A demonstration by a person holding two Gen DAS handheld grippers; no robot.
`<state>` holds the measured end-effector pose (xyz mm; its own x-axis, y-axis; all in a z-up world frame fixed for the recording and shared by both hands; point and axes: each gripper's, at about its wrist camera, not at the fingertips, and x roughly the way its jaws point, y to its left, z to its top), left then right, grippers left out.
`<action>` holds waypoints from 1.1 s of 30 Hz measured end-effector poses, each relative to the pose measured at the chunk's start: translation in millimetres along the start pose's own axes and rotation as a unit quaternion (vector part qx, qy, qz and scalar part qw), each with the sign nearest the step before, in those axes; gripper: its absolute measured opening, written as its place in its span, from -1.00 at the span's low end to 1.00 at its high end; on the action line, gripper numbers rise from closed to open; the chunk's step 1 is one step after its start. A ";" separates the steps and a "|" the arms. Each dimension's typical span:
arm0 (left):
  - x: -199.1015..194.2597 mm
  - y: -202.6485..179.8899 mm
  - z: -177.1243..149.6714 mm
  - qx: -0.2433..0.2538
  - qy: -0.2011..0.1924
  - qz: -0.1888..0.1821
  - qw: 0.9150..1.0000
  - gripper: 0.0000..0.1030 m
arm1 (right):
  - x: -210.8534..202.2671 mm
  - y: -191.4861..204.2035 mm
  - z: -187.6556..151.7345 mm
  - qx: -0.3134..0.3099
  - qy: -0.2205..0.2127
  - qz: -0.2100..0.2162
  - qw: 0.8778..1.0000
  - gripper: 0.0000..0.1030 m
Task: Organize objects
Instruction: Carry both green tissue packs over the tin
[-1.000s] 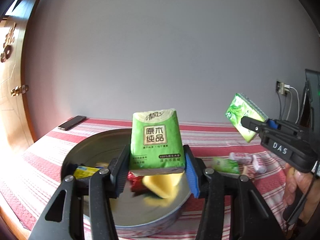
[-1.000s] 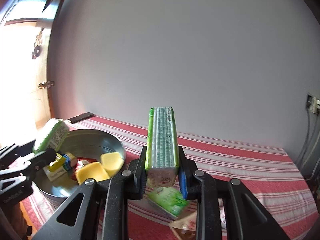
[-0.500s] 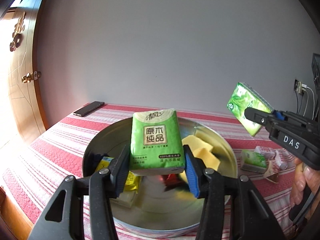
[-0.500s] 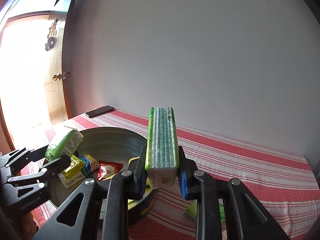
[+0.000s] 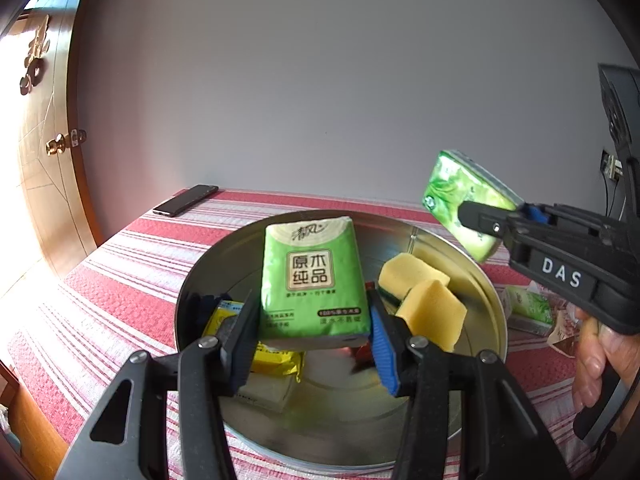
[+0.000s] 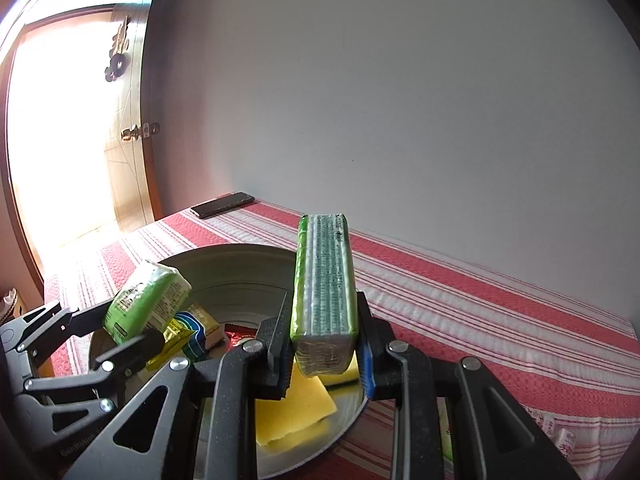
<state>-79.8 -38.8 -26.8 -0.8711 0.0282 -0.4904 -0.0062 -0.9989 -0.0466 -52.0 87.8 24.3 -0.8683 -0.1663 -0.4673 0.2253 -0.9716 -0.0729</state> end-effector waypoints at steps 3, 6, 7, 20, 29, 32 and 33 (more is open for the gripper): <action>2.3 0.6 -0.9 0.002 0.004 0.000 1.000 -0.03 | 8.8 5.3 0.3 -0.005 0.010 0.002 1.000 -0.45; 5.6 2.7 -0.9 0.001 0.012 -0.001 1.000 -0.03 | 18.0 9.3 -0.5 -0.006 0.021 0.005 1.000 -0.45; 7.1 3.0 -1.1 0.002 0.015 -0.002 1.000 -0.03 | 20.8 10.4 -0.5 -0.006 0.024 0.006 1.000 -0.45; 19.8 4.0 -5.7 0.011 0.046 0.011 0.999 -0.03 | 46.1 17.1 6.7 -0.013 0.058 0.011 0.998 -0.45; 26.9 2.5 -8.7 0.017 0.062 0.015 0.998 -0.03 | 54.6 18.4 1.8 -0.015 0.080 0.013 0.997 -0.45; 27.6 2.8 -8.0 0.016 0.063 0.016 0.998 -0.03 | 57.5 19.8 1.7 -0.017 0.085 0.013 0.996 -0.45; 28.4 3.6 -7.7 0.016 0.064 0.016 0.998 -0.03 | 58.0 19.8 0.9 -0.017 0.086 0.014 0.996 -0.45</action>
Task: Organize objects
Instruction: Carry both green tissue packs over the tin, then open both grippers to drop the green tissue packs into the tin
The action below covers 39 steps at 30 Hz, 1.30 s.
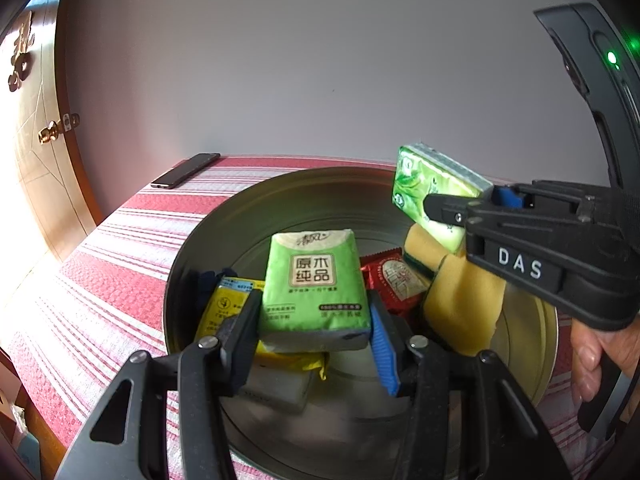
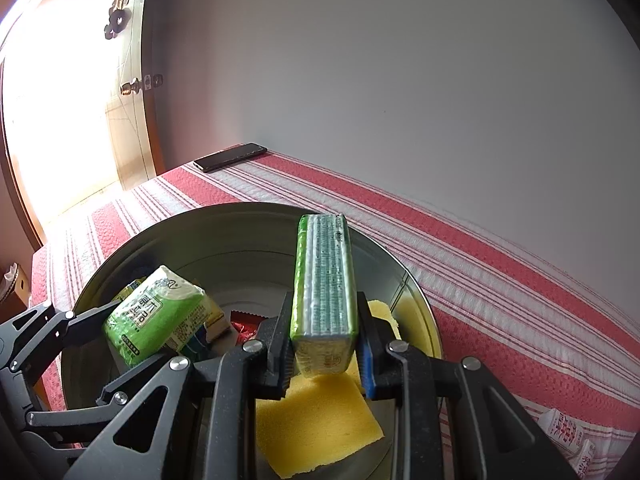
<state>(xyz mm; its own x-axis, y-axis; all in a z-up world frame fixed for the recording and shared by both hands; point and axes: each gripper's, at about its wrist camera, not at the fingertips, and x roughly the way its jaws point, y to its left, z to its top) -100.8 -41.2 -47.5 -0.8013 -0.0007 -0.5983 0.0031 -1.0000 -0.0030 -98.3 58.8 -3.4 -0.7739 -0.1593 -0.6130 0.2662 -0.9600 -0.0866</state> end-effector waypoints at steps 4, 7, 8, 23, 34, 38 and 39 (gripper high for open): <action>5.3 1.9 2.7 0.000 0.004 0.000 1.000 -0.03 | 2.8 0.4 -2.0 0.000 0.004 0.001 1.000 -0.45; 6.5 2.3 2.6 0.002 0.006 0.002 1.000 -0.03 | 3.5 1.0 -3.1 0.000 0.006 0.002 1.000 -0.45; 6.8 2.0 2.4 0.003 0.006 0.003 1.000 -0.03 | 3.3 1.6 -3.4 0.000 0.006 0.003 1.000 -0.45; 12.8 5.7 1.8 -0.002 0.010 0.008 1.000 0.01 | 3.3 1.6 -10.0 0.004 0.009 0.010 1.000 -0.45; 1.1 14.1 0.8 -0.022 -0.005 0.018 1.000 0.85 | -30.2 -7.8 -19.9 0.039 -0.051 0.010 0.998 0.31; -2.5 14.1 1.5 -0.032 -0.010 0.019 0.999 0.85 | -36.0 -21.8 -30.8 0.065 -0.051 0.006 0.997 0.31; -3.7 12.8 1.4 -0.032 -0.011 0.019 0.999 0.85 | -37.6 -25.4 -34.1 0.072 -0.051 0.004 0.996 0.31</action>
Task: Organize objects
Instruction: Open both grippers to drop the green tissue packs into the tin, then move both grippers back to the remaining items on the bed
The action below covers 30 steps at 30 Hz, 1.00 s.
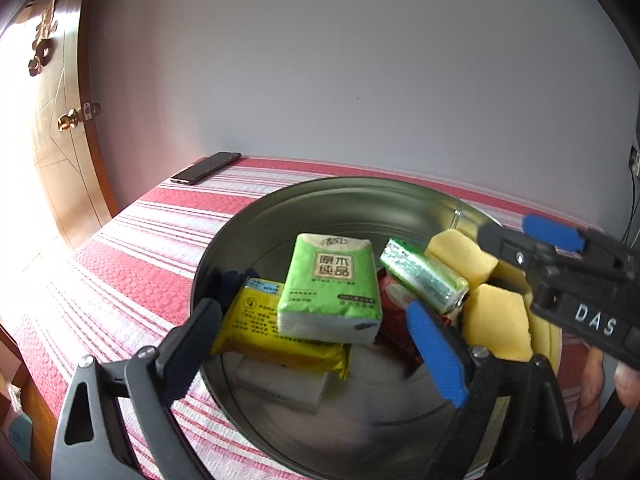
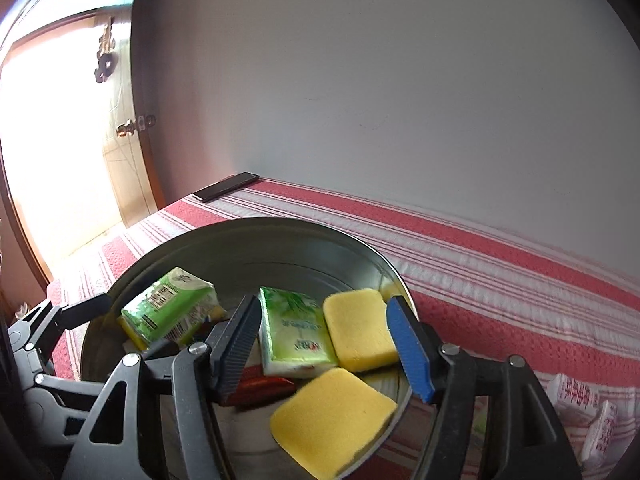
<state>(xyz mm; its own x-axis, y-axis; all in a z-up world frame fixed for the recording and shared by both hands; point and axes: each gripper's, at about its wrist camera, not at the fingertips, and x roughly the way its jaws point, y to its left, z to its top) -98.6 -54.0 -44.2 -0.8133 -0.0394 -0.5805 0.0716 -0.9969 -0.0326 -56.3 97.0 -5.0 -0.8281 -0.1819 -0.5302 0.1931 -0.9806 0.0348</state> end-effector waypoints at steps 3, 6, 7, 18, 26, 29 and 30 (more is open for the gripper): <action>-6.1 -7.0 -0.3 0.004 -0.006 0.004 1.000 0.90 | -5.9 -9.3 -4.6 0.011 -0.002 0.000 1.000 0.31; -11.4 -13.3 1.2 0.005 -0.016 0.012 1.000 0.97 | -15.1 -16.2 -8.2 0.020 -0.008 0.003 1.000 0.31; -13.3 -14.9 1.8 0.005 -0.018 0.014 1.000 0.98 | -18.5 -16.5 -10.0 0.022 -0.010 0.003 1.000 0.31; -34.2 -64.8 5.2 0.034 -0.043 -0.005 0.998 0.99 | -68.8 -62.5 -34.2 0.036 -0.048 -0.044 0.997 0.31; -34.7 -142.1 -5.5 0.108 -0.043 -0.044 0.992 0.99 | -101.7 -150.0 -66.9 0.106 -0.030 -0.177 0.978 0.31; -33.0 -169.1 -9.4 0.133 -0.045 -0.059 0.988 0.99 | -103.2 -176.8 -75.6 0.132 -0.010 -0.209 0.969 0.31; -31.5 -176.5 -9.9 0.139 -0.043 -0.063 0.987 0.99 | -102.3 -183.3 -78.0 0.136 -0.003 -0.216 0.967 0.31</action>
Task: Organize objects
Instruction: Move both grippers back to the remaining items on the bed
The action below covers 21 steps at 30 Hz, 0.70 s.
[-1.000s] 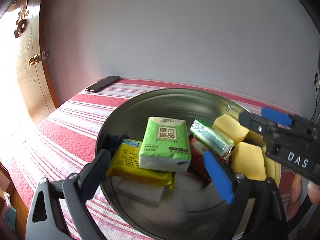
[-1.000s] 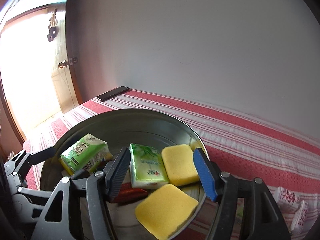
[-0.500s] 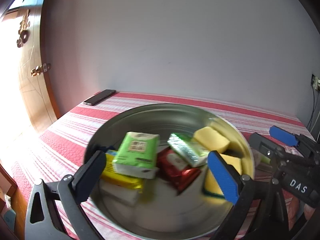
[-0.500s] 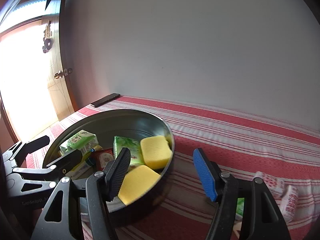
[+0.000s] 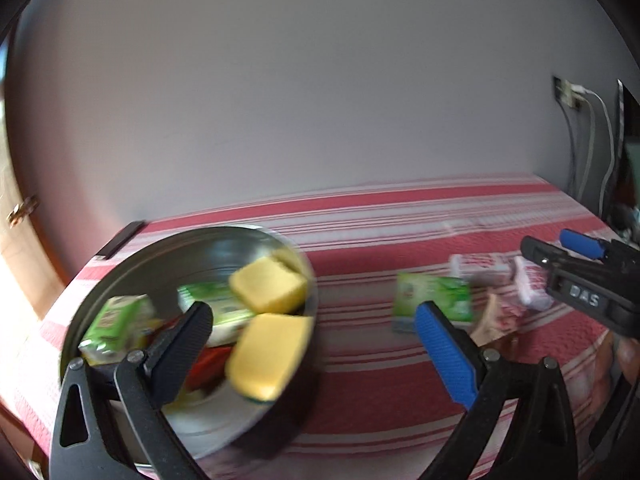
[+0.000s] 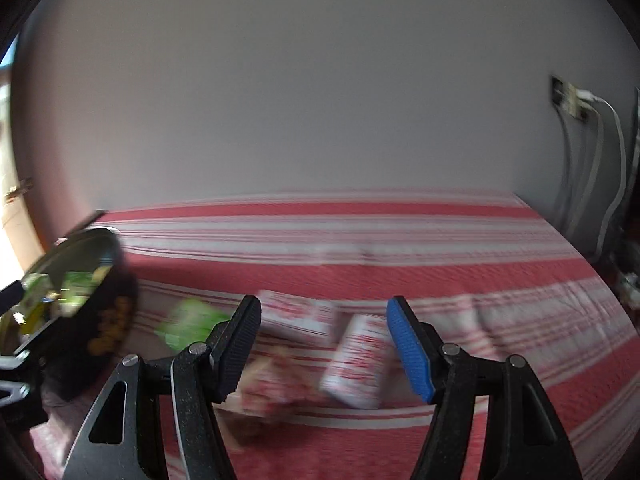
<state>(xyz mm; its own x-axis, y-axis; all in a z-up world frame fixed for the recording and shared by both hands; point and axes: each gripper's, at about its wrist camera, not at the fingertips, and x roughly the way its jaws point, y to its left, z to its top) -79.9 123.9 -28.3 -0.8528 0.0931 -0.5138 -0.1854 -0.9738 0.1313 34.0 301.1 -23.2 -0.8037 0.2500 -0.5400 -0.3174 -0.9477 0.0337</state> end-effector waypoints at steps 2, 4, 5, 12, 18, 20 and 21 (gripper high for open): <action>7.3 -16.7 3.2 0.014 0.007 -0.011 1.000 0.99 | 8.3 -10.2 -1.4 0.011 0.018 -0.009 1.000 0.31; 15.7 -28.9 6.6 0.025 0.014 -0.021 0.999 0.99 | 12.1 -20.4 -2.1 0.030 0.030 -0.002 0.999 0.31; 20.2 -34.2 8.0 0.029 0.018 -0.028 0.999 0.99 | 12.1 -22.1 -1.9 0.034 0.034 -0.002 0.999 0.31; 48.4 -63.5 14.9 0.062 0.042 -0.048 0.996 0.99 | 26.5 -30.6 -2.4 0.042 0.068 -0.002 0.997 0.32; 70.1 -83.6 10.3 0.103 0.057 -0.054 0.992 0.99 | 45.1 -31.3 -4.8 0.040 0.098 0.008 0.994 0.32; 75.8 -84.9 10.5 0.103 0.072 -0.067 0.990 0.99 | 47.8 -31.5 -5.3 0.038 0.104 0.011 0.994 0.32; 78.2 -84.0 11.2 0.098 0.079 -0.078 0.989 0.99 | 47.8 -30.7 -5.6 0.036 0.108 0.011 0.993 0.32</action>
<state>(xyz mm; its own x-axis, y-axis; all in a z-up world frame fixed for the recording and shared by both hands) -136.5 215.2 -70.0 -0.7223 0.1911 -0.6647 -0.4137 -0.8896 0.1938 8.1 341.0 -54.8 -0.6859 0.1736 -0.7067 -0.3421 -0.9341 0.1026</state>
